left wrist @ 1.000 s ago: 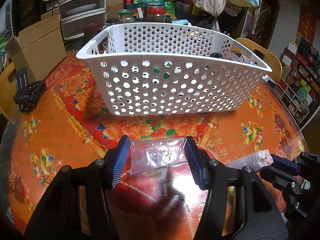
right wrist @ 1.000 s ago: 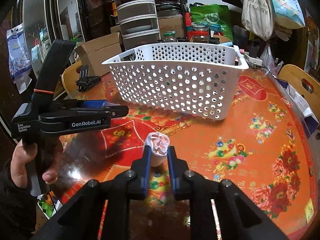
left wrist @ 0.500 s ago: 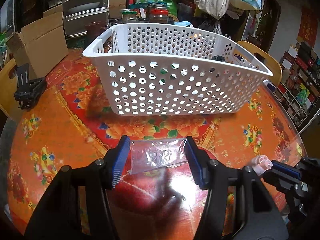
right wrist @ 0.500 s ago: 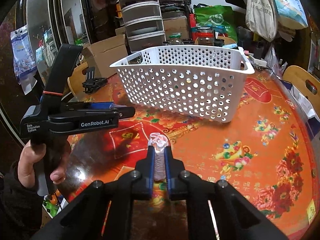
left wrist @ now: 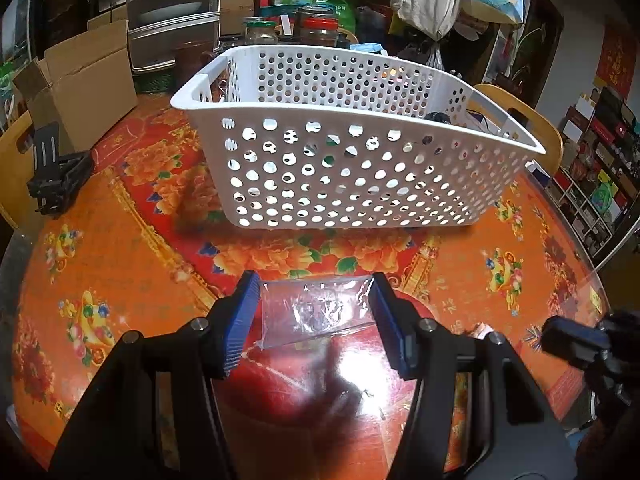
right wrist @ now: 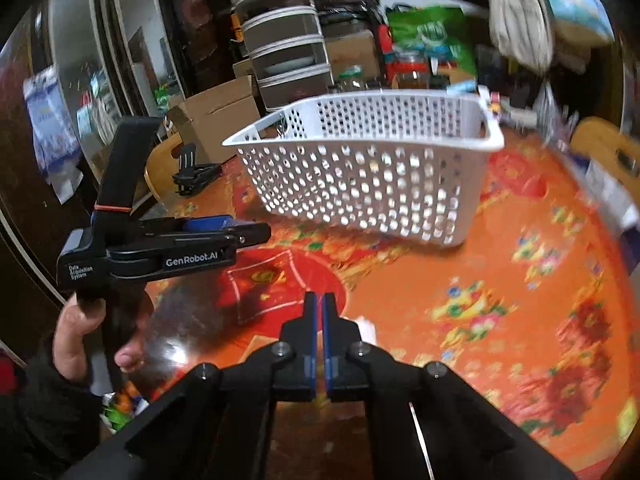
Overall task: Organize soft objects
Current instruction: 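Lift the bag and towel and carry both over the basket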
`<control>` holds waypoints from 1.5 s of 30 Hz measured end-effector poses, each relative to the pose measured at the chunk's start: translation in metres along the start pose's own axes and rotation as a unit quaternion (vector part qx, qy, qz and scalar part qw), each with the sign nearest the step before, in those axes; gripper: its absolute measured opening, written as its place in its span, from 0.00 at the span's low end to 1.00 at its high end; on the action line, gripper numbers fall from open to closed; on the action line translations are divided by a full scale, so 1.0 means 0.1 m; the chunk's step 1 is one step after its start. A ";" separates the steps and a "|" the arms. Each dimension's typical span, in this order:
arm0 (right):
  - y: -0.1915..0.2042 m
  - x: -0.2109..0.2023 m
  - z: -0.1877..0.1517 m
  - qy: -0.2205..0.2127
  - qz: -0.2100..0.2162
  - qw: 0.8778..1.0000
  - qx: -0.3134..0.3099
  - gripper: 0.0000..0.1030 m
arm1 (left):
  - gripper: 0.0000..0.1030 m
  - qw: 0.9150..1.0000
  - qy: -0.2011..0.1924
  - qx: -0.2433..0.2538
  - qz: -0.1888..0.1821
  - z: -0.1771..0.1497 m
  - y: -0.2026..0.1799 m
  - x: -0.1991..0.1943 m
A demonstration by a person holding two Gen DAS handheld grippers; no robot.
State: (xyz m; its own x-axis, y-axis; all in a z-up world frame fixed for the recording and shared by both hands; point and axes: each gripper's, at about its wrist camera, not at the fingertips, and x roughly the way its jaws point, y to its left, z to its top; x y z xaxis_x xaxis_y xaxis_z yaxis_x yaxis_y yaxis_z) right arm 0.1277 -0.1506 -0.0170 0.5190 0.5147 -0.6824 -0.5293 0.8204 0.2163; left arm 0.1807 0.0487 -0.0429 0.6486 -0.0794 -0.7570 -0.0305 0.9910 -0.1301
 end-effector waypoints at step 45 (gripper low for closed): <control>-0.10 -0.15 0.93 -0.044 -0.086 0.995 -0.022 0.30 | 0.52 0.998 -0.061 0.032 -0.003 0.65 -0.24 -0.70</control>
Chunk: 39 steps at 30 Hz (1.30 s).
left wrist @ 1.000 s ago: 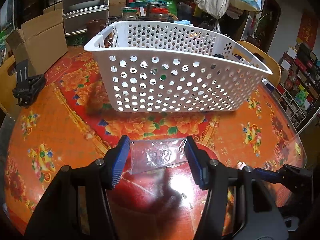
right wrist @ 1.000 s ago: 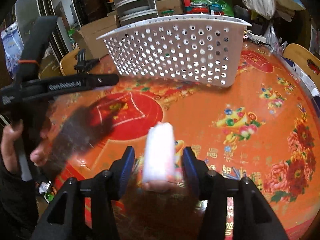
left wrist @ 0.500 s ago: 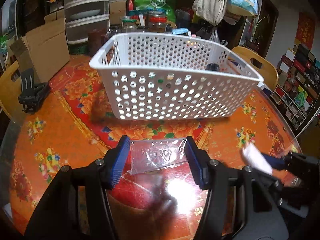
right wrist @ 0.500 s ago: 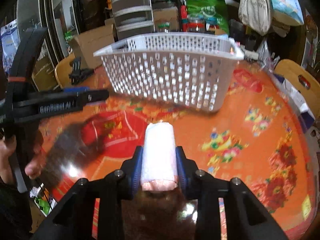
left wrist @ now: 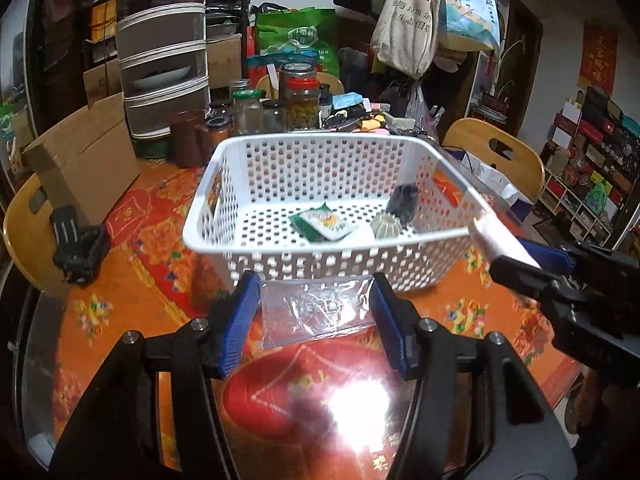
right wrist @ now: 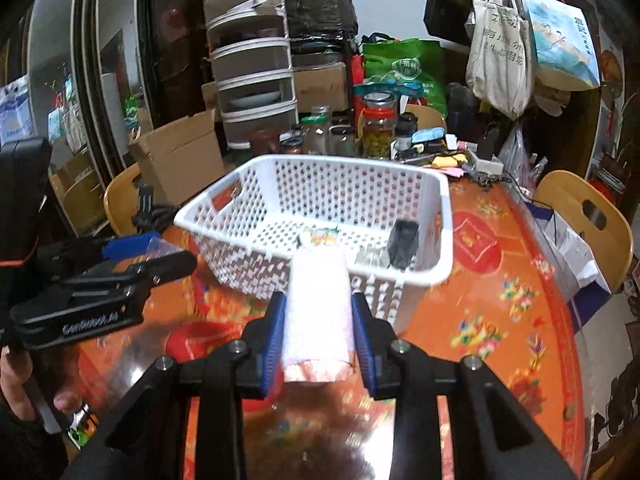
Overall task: Organize soft objects
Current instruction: 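Lift the bag and towel and carry both over the basket, then open both tools to drop the bag and towel into the basket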
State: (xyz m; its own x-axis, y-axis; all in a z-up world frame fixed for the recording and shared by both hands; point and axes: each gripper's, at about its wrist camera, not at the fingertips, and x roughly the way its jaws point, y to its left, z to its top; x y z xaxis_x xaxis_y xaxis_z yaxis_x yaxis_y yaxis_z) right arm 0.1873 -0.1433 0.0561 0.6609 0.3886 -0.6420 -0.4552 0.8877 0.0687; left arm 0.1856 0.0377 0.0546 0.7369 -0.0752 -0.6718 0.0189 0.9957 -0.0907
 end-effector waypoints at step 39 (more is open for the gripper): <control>-0.45 1.79 0.86 0.160 -0.042 0.986 0.019 0.30 | 0.53 0.982 0.185 0.007 0.034 1.06 0.24 2.10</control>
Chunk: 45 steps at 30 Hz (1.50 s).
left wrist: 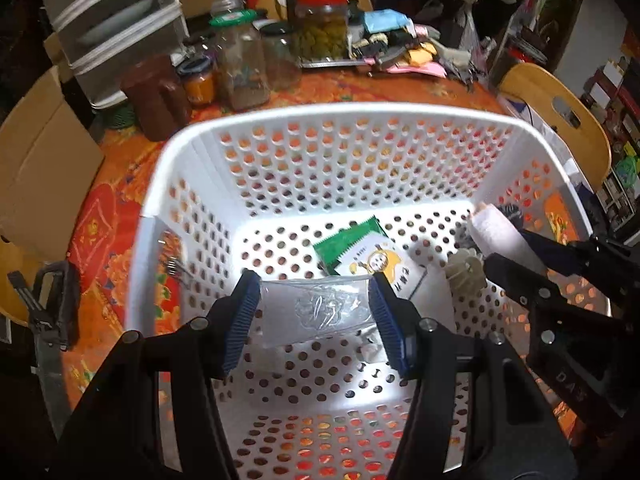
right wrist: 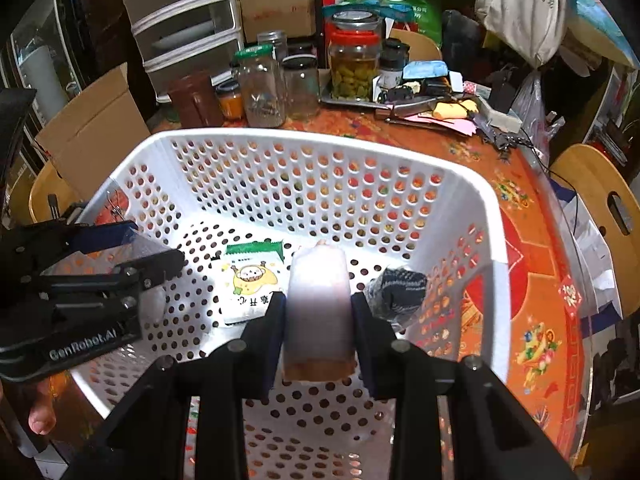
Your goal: Organize soft objects
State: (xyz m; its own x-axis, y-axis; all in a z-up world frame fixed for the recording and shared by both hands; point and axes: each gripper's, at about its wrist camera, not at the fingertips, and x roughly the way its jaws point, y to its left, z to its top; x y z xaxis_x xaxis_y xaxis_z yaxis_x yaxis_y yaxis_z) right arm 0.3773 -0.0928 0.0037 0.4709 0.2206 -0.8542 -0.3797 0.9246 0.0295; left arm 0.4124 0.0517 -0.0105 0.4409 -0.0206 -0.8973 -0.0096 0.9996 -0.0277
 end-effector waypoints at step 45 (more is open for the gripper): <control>0.07 -1.52 -1.35 -0.158 -0.034 0.987 0.005 0.98 | 1.00 0.984 -0.180 -0.008 0.009 -1.67 0.08 -1.66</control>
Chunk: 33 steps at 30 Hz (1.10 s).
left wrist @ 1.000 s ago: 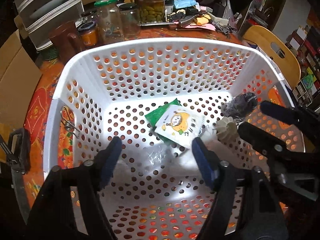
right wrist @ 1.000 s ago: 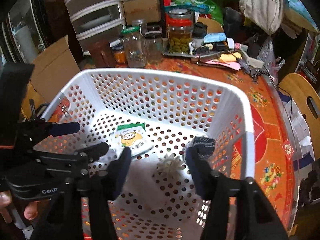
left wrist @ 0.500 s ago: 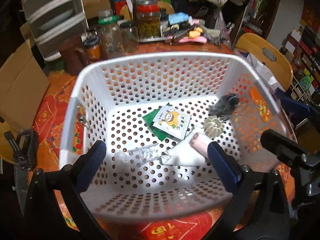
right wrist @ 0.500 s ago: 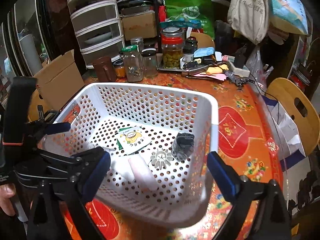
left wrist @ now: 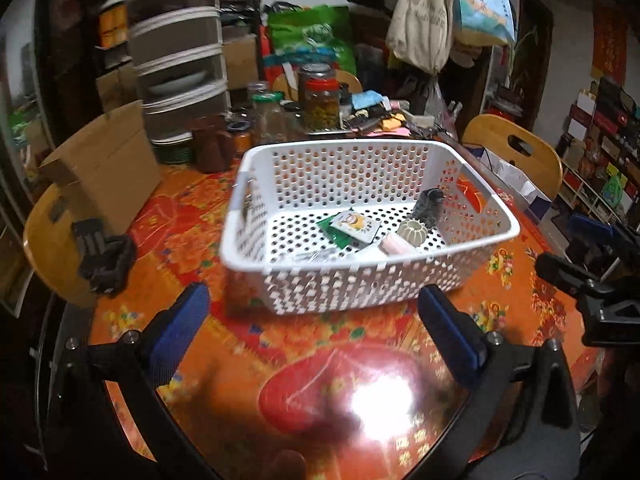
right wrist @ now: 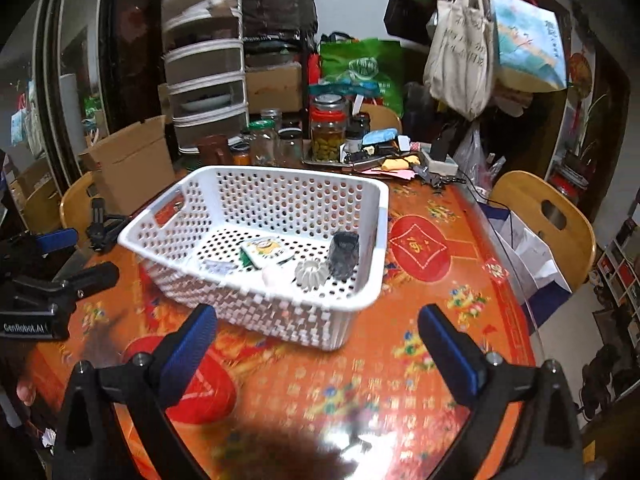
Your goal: Organize soft objects
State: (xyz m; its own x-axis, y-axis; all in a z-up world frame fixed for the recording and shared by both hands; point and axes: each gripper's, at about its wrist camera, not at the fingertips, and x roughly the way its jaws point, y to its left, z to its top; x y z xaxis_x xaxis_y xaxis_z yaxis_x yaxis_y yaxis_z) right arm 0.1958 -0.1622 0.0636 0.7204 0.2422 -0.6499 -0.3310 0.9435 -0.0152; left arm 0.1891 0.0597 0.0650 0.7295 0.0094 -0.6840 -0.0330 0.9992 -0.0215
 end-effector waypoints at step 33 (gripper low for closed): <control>0.33 -1.34 -0.84 -0.053 0.009 0.998 0.022 0.98 | 1.00 0.997 -0.079 -0.011 0.002 -1.13 -0.36 -1.65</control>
State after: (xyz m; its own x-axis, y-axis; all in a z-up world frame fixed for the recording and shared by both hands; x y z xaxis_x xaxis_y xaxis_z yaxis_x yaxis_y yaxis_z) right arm 0.0368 -0.1829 0.0863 0.7757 0.2788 -0.5662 -0.3182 0.9475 0.0307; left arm -0.0072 0.0180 0.0967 0.8272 0.0216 -0.5615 -0.0504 0.9981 -0.0359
